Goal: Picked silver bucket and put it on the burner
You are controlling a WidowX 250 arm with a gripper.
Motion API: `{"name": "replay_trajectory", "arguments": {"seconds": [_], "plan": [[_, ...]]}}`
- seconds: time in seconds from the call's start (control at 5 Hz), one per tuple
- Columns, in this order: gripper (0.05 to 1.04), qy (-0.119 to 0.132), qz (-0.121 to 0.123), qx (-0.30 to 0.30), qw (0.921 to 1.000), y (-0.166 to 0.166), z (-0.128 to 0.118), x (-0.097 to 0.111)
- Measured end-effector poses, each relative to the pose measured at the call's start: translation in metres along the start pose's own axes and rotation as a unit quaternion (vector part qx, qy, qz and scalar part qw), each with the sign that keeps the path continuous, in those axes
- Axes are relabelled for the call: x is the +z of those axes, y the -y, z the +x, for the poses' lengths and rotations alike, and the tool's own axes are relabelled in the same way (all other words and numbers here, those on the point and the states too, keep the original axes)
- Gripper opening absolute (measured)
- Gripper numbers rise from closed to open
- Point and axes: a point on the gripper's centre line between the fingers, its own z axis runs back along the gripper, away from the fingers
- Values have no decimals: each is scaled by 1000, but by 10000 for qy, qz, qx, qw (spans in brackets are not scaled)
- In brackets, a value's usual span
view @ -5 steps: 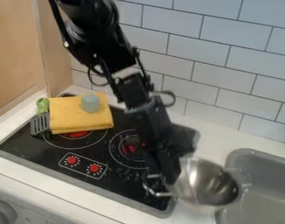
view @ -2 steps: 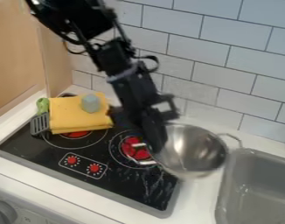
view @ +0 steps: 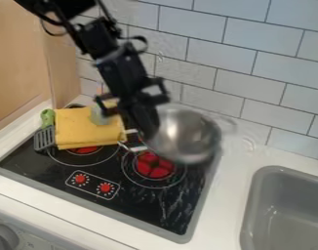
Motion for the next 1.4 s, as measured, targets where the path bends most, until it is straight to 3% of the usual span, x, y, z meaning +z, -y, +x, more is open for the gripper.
{"name": "replay_trajectory", "arguments": {"seconds": [0.6, 0.8, 1.4], "plan": [[55, 128, 156, 310, 9993, -38, 19, 2], [55, -7, 210, 420, 9989, -50, 17, -9], [55, -74, 188, 460, 9987, -58, 24, -22]]}}
